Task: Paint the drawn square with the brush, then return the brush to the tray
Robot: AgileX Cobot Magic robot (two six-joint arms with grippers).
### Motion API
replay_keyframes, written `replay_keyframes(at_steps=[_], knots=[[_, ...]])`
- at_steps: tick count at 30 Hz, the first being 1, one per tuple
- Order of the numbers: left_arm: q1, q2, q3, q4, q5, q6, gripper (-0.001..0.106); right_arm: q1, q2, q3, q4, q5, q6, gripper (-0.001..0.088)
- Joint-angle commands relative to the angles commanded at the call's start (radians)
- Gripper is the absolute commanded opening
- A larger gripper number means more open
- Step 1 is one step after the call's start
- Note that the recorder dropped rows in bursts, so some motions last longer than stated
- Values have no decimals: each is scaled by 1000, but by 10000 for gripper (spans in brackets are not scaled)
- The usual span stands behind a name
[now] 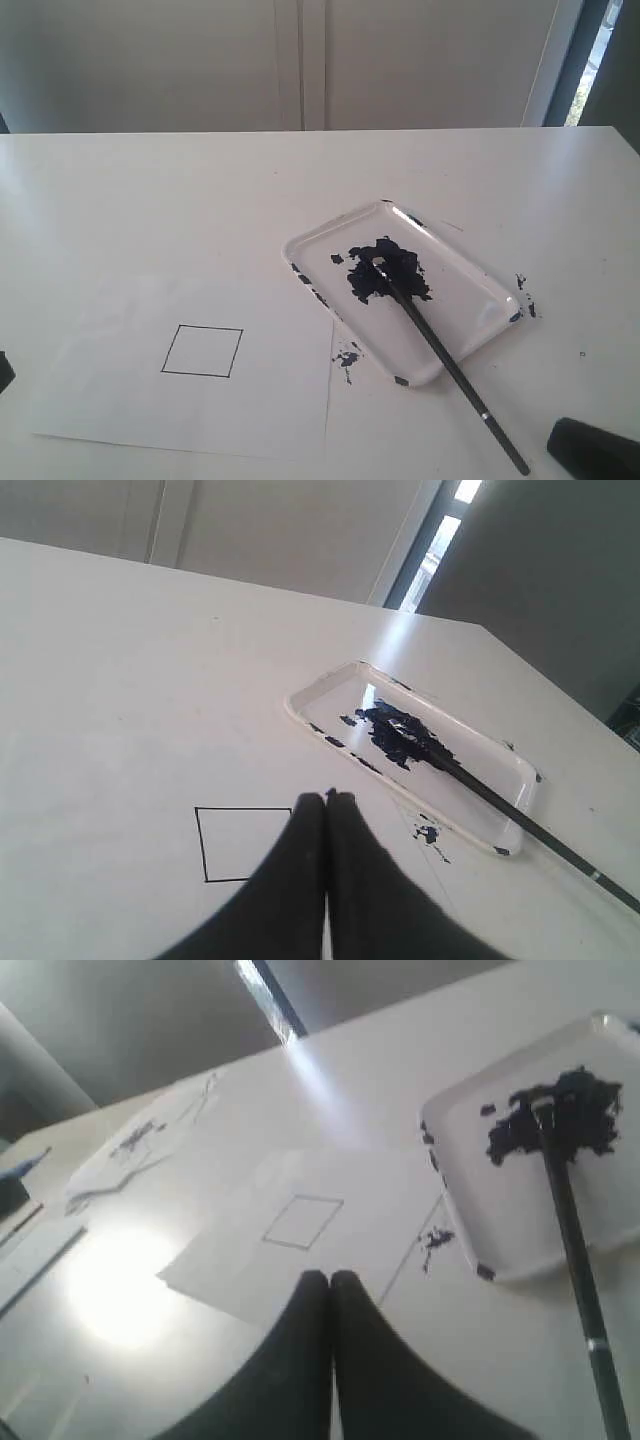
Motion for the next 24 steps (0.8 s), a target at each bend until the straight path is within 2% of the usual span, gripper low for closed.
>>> replay_keyframes(at_steps=[7,11,16,18,19,20,21,24], knots=[[0,0,0,0,0,0,0,0,0,0,13,-309,50,0],[0,0,0,0,0,0,0,0,0,0,23,-390,221,0],[0,0,0,0,0,0,0,0,0,0,16,-475,240,0],[0,0,0,0,0,0,0,0,0,-1,-68,-446,223,0],[0,0,0,0,0,0,0,0,12,-24,-178,-421,202,0],[0,0,0,0,0,0,0,0,46,-43,-225,-407,193,0],[0,0,0,0,0,0,0,-3,146,-89,-247,-382,178,0],[0,0,0,0,0,0,0,-9,541,-261,-247,-334,178,0]])
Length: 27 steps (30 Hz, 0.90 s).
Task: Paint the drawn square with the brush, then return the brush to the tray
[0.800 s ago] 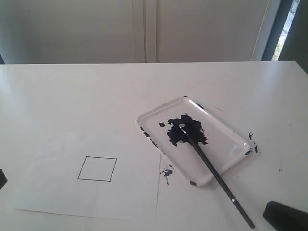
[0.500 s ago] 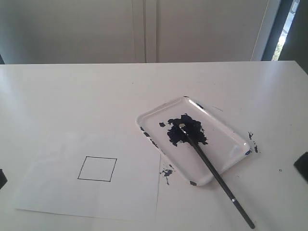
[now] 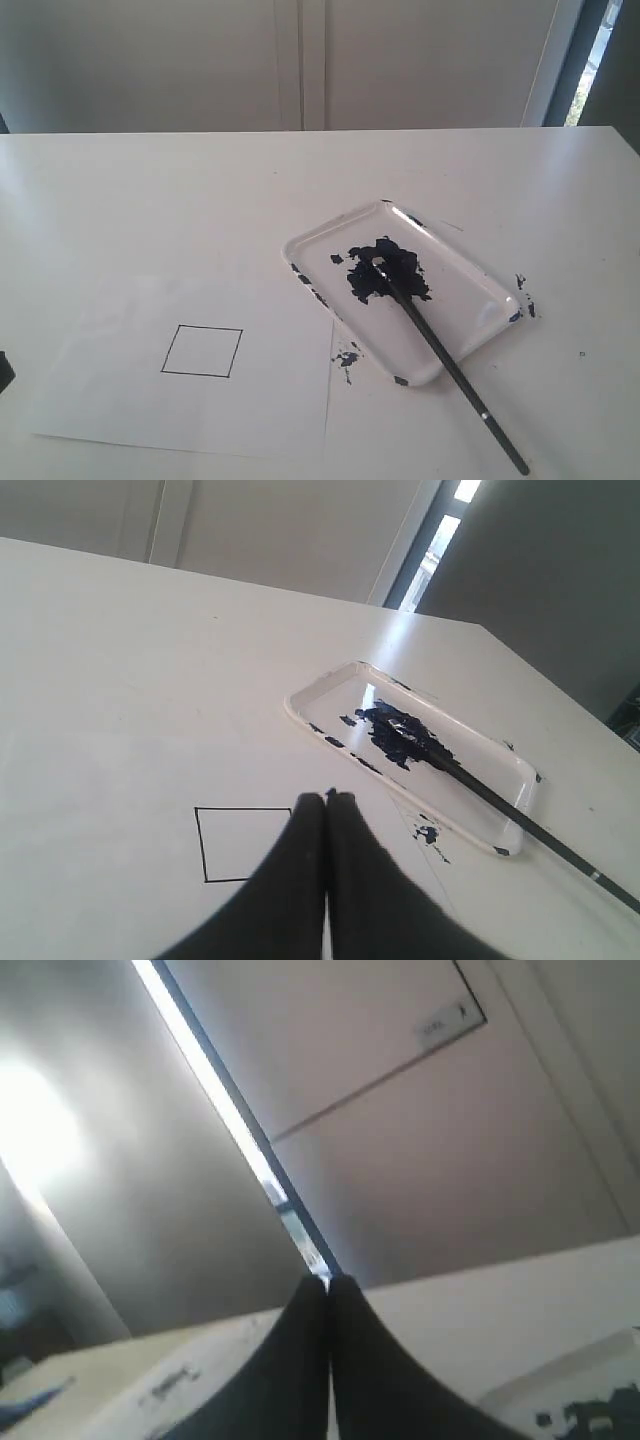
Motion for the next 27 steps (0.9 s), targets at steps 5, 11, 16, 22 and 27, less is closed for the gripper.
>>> replay_keyframes(at_steps=[5,11,16,22,27], knots=[[0,0,0,0,0,0,0,0,511,-336,-18,365,-188,0],[0,0,0,0,0,0,0,0,698,-525,-188,613,-243,0],[0,0,0,0,0,0,0,0,791,-649,-311,898,-112,0],[0,0,0,0,0,0,0,0,928,-720,-482,1068,37,0],[0,0,0,0,0,0,0,0,1012,-720,-504,1038,37,1]])
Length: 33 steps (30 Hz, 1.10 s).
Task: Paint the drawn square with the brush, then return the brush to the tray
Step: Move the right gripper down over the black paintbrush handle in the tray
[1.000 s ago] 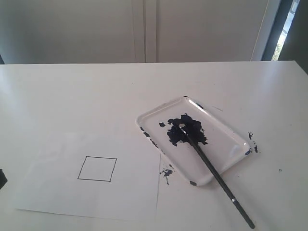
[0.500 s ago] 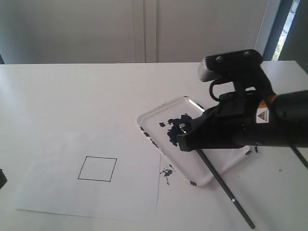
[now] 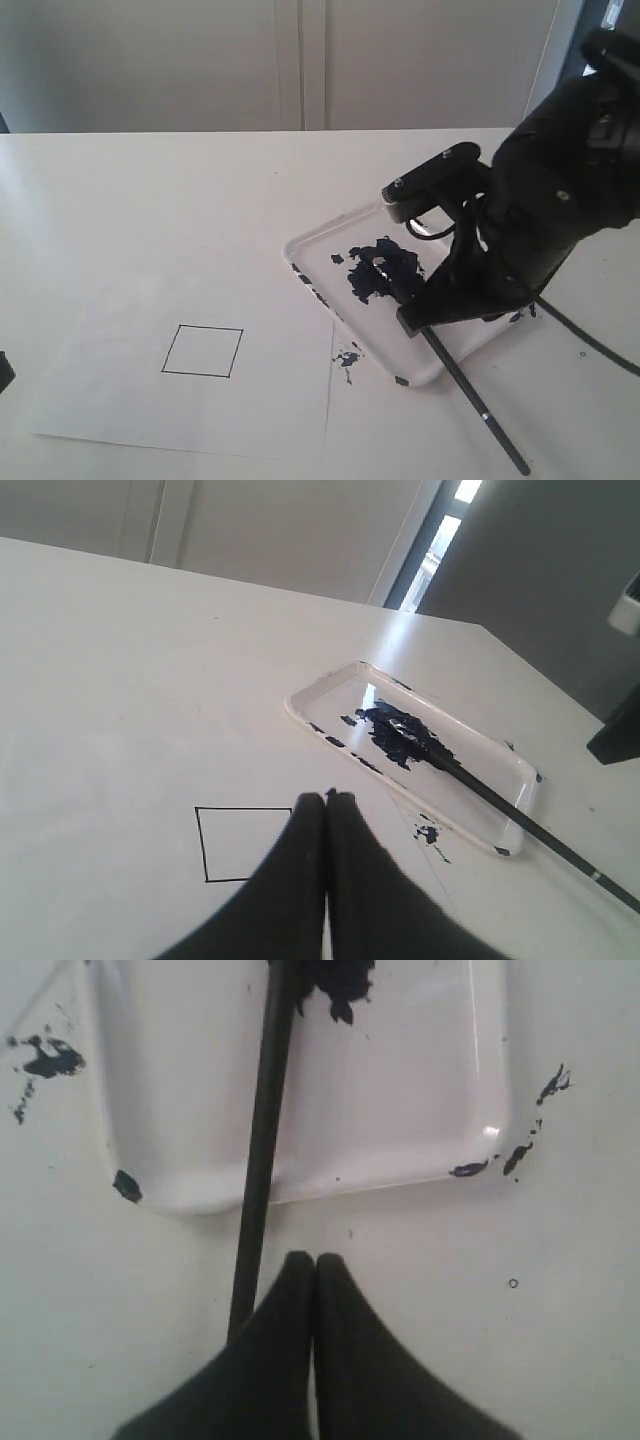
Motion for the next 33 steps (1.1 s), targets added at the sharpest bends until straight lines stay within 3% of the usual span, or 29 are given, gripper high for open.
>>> replay_keyframes(at_steps=[4,10,11,27,33], knots=[[0,0,0,0,0,0,0,0,46,0,-2,-83,0,112],[0,0,0,0,0,0,0,0,53,-9,0,-160,-2,557],[0,0,0,0,0,0,0,-2,57,-9,-4,-170,-4,591],[0,0,0,0,0,0,0,-30,193,-7,-33,-202,-4,548],[0,0,0,0,0,0,0,-30,197,-7,-12,-209,-4,446]])
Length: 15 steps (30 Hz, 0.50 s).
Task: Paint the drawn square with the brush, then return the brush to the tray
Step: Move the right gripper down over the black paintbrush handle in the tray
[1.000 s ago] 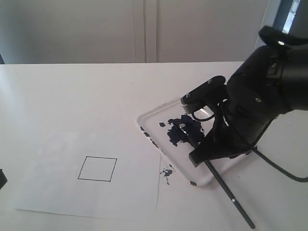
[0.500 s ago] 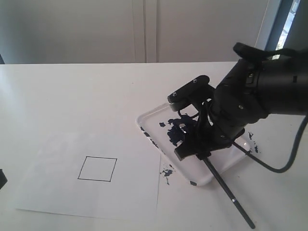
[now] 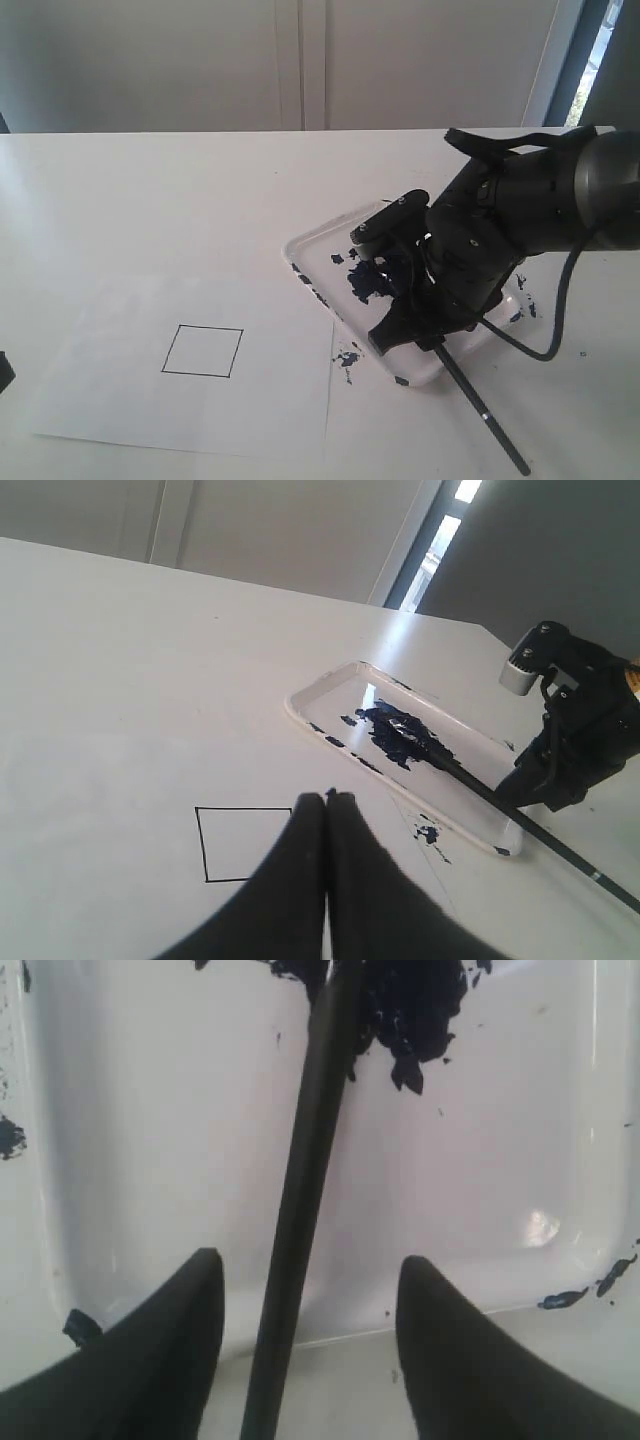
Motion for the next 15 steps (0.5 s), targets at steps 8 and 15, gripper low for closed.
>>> replay_keyframes(at_steps=[8,15], knots=[[0,0,0,0,0,0,0,0,51,0,3,0,0,446],[0,0,0,0,0,0,0,0,67,0,3,0,0,408]])
